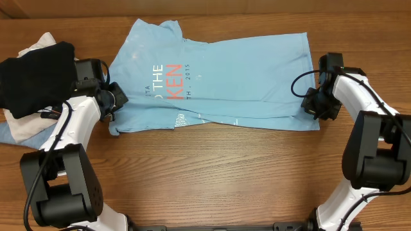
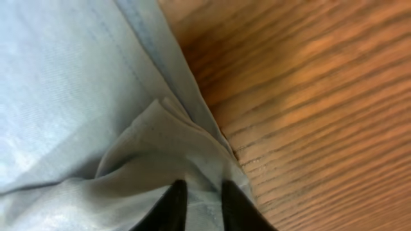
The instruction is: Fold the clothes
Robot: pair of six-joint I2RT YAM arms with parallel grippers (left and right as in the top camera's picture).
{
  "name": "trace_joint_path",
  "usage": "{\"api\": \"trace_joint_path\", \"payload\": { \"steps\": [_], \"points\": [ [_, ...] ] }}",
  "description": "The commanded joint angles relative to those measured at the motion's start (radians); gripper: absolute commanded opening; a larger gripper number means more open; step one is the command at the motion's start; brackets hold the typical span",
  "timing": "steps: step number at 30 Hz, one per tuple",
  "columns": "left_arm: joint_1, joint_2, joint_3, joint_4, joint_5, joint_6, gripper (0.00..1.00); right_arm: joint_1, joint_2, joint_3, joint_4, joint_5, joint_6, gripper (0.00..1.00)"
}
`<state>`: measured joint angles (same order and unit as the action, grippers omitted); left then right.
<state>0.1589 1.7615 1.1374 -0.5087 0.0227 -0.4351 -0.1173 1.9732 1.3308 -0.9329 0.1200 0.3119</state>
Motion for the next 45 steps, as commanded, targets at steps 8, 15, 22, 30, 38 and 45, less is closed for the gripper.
{"api": "trace_joint_path", "payload": {
  "steps": [8,15,22,30,38,45],
  "points": [
    [0.005,-0.030,-0.002,-0.004,0.004,0.020,0.04,-0.002,-0.003,-0.002,0.020,0.011,0.000,0.04],
    [0.004,-0.030,-0.002,-0.003,0.004,0.020,0.04,-0.003,-0.029,0.000,0.024,0.013,0.001,0.04],
    [0.005,-0.030,-0.002,-0.006,0.003,0.020,0.04,-0.031,-0.032,0.000,-0.005,0.018,0.012,0.37],
    [0.004,-0.030,-0.002,-0.007,0.004,0.020,0.04,-0.056,-0.032,-0.001,-0.003,0.010,0.011,0.31],
    [0.005,-0.030,-0.002,-0.007,0.004,0.020,0.04,-0.054,-0.032,-0.002,0.002,-0.057,0.010,0.34],
    [0.005,-0.030,-0.002,-0.008,0.003,0.020,0.04,-0.054,-0.031,-0.003,0.014,-0.062,0.007,0.34]
  ]
}}
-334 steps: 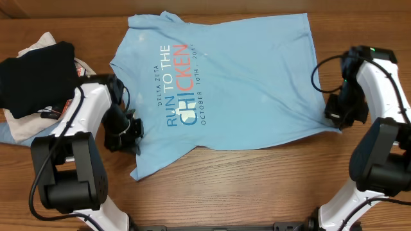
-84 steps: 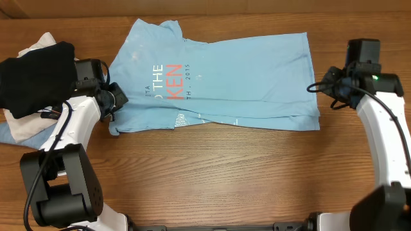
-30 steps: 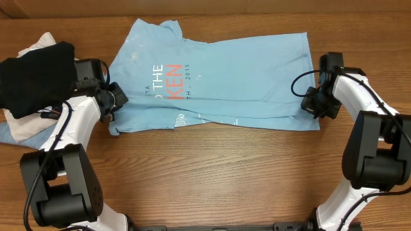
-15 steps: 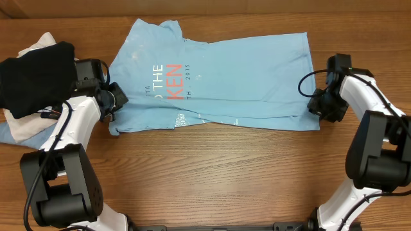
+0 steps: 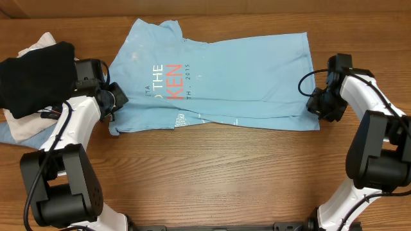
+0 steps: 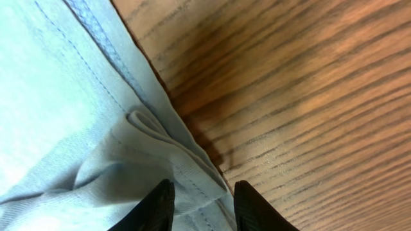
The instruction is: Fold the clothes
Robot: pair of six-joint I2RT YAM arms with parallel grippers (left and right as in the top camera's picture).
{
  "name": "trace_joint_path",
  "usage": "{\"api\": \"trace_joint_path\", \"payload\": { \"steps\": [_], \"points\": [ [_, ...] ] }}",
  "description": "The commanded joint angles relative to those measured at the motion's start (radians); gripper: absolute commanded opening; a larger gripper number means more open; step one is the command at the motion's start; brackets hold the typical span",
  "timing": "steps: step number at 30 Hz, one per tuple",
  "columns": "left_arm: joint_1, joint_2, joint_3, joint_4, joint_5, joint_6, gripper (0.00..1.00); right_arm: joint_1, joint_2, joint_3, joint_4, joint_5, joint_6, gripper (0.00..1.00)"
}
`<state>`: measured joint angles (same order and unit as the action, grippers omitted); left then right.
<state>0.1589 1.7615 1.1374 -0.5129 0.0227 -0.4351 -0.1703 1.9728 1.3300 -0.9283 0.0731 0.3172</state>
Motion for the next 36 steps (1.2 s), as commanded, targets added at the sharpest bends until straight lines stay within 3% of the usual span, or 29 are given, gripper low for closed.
{"api": "trace_joint_path", "payload": {
  "steps": [1,6,14,30,36],
  "points": [
    [0.005,-0.030,-0.002,-0.004,0.003,0.020,0.04,-0.001,-0.031,-0.003,0.011,-0.015,0.002,0.34],
    [0.005,-0.030,-0.002,-0.003,0.003,0.020,0.04,-0.001,-0.029,-0.010,0.017,-0.015,0.002,0.26],
    [0.005,-0.030,-0.002,-0.003,0.003,0.020,0.04,-0.001,-0.029,-0.068,0.073,-0.015,0.002,0.04],
    [0.005,-0.030,-0.002,-0.002,0.003,0.029,0.04,0.003,-0.112,0.163,-0.038,-0.045,-0.033,0.04],
    [0.005,-0.030,-0.002,0.036,0.009,0.028,0.04,0.019,-0.112,0.175,0.012,-0.053,-0.034,0.04]
  ]
}}
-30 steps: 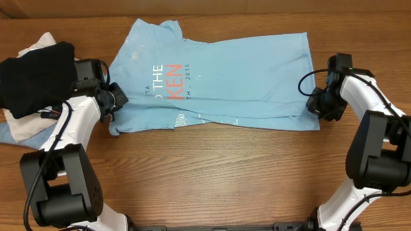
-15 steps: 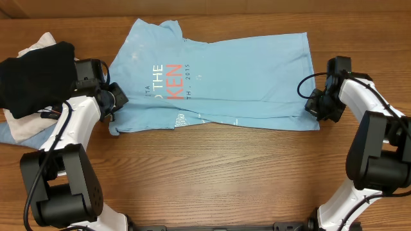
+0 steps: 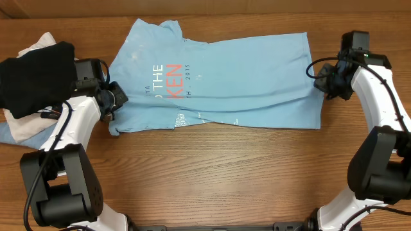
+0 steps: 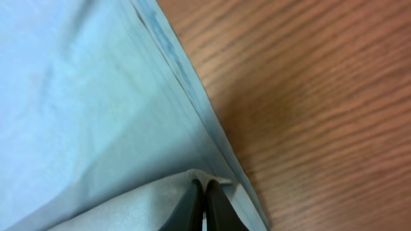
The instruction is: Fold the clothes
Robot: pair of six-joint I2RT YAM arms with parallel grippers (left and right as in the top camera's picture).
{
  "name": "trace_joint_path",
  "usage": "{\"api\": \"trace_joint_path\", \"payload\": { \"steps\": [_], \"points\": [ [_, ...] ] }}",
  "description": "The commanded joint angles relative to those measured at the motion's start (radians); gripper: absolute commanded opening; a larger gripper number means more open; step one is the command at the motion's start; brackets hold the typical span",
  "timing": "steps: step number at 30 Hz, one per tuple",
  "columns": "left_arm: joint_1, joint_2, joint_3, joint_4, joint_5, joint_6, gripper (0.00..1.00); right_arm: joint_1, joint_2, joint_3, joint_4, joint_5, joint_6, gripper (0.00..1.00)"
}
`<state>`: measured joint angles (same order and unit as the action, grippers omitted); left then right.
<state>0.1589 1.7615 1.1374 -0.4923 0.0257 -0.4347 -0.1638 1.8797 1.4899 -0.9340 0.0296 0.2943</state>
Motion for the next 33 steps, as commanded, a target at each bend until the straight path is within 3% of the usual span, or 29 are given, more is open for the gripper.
{"api": "trace_joint_path", "payload": {
  "steps": [1,19,33],
  "points": [
    [0.005,-0.030,-0.002,0.024,0.010,0.027,0.04,0.016,-0.019,0.015,0.032,-0.010,-0.013,0.04],
    [0.004,-0.030,-0.002,0.090,0.024,-0.011,0.04,0.046,-0.017,0.008,0.309,-0.009,-0.013,0.04],
    [0.004,-0.030,-0.002,0.099,0.024,-0.012,0.04,0.059,0.097,0.003,0.328,-0.010,-0.013,0.04]
  ]
}}
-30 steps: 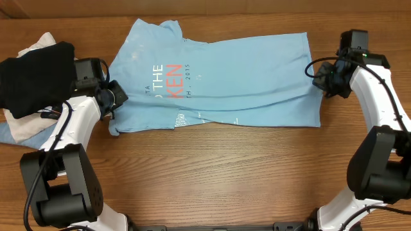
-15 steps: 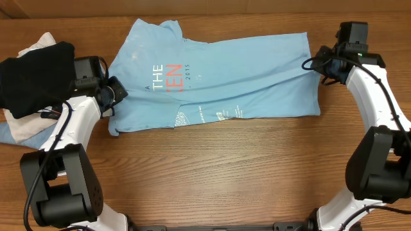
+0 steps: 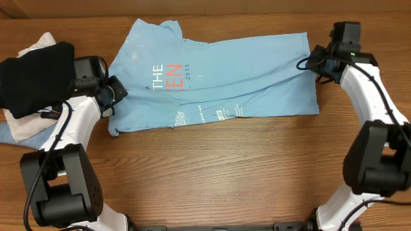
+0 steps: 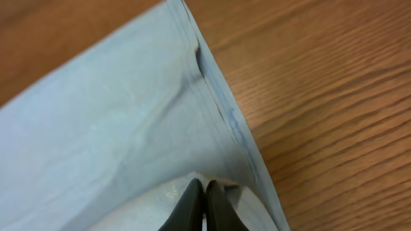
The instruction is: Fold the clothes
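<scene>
A light blue T-shirt [image 3: 244,70] with red and white lettering lies spread across the wooden table [image 3: 212,173]. My right gripper [image 3: 316,64] is at the shirt's far right corner, shut on a pinch of its pale inner layer [image 4: 160,205]; in the right wrist view the gripper [image 4: 200,184] has its fingers pressed together. The hem [image 4: 221,109] runs away from it. My left gripper [image 3: 115,90] sits at the shirt's left edge, shut on the cloth there. The near edge is folded up over part of the lettering.
A black garment [image 3: 35,74] lies on a pile of white and pale cloth [image 3: 22,125] at the far left, just behind my left arm. Bare wood stretches along the near half of the table.
My right gripper, still shut on the shirt's hem, has moved farther back toward the far right corner. The left gripper has shifted slightly back. The folded layer now covers more of the lettering.
My right gripper was first at the shirt's near right corner, fingers slightly apart around the bunched hem, then wider apart there. Later it was shut on the hem and farther back. Now it holds that hem near the far right corner, the near edge folded up.
</scene>
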Robot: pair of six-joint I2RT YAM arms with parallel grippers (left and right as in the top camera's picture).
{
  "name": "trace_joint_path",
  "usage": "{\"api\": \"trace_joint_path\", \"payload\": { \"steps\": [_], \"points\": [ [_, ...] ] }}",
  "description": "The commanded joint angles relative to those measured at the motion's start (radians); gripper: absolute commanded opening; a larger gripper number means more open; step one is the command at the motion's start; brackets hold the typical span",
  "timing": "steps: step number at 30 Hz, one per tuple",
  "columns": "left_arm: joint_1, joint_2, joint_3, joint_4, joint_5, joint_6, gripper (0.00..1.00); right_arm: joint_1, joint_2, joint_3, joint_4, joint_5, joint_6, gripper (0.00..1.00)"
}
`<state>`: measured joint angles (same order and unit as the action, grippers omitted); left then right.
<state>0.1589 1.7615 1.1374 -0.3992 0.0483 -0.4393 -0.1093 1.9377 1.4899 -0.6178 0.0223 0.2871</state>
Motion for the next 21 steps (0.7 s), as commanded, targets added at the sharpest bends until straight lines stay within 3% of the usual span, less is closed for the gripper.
{"api": "trace_joint_path", "payload": {
  "steps": [1,3,5,7,11,15,21],
  "points": [
    [0.004,-0.030,-0.002,0.008,0.001,-0.007,0.04,0.005,0.049,0.003,0.014,-0.002,-0.006,0.04],
    [0.004,-0.030,-0.002,0.008,0.001,-0.007,0.04,0.005,0.066,0.003,0.016,-0.002,-0.006,0.10],
    [0.004,-0.030,-0.002,0.006,0.002,-0.007,0.07,0.005,0.069,0.003,0.007,0.000,-0.007,0.31],
    [0.004,-0.030,-0.002,0.004,0.005,-0.007,0.14,0.003,0.064,0.004,-0.009,0.002,-0.007,0.40],
    [0.005,-0.030,-0.002,-0.015,0.005,-0.002,0.27,-0.019,0.044,0.004,-0.072,0.020,-0.001,0.45],
    [0.005,-0.030,-0.002,-0.050,0.005,-0.002,0.51,-0.043,0.035,0.004,-0.214,0.020,-0.002,0.46],
    [0.004,-0.030,-0.002,-0.168,0.068,0.006,0.56,-0.063,0.040,0.002,-0.368,0.020,-0.003,0.50]
  ]
}}
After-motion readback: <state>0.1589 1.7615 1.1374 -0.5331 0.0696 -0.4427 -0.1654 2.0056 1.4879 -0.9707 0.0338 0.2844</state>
